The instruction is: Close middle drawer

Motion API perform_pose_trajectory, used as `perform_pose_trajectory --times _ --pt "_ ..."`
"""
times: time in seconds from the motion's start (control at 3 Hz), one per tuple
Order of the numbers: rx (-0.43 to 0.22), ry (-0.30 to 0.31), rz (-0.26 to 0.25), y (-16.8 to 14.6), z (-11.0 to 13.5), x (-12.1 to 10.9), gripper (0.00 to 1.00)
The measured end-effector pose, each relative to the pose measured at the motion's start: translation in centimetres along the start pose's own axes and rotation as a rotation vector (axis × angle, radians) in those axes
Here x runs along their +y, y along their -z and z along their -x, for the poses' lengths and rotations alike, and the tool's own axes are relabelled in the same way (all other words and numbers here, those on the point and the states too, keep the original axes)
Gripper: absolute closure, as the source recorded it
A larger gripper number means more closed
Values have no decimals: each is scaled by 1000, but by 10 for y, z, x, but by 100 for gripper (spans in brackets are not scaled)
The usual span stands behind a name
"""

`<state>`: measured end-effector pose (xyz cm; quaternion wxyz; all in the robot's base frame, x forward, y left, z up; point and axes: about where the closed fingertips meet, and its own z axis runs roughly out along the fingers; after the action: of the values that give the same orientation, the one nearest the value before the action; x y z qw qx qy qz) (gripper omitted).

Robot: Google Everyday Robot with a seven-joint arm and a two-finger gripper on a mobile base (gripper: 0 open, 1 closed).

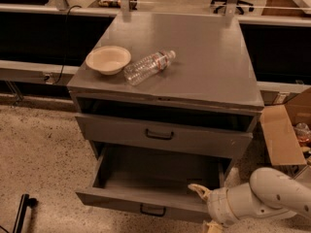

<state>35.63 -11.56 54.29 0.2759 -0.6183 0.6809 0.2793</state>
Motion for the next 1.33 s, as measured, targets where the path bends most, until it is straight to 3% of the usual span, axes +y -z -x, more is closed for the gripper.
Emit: perform_pose_trajectory --times 0.33,0.67,1.33 --pt "-59 -53 -17 -53 -57 12 16" --pt "-121 -62 -46 -70 -76 14 36" --pt "-121 -62 -46 -64 -70 15 85"
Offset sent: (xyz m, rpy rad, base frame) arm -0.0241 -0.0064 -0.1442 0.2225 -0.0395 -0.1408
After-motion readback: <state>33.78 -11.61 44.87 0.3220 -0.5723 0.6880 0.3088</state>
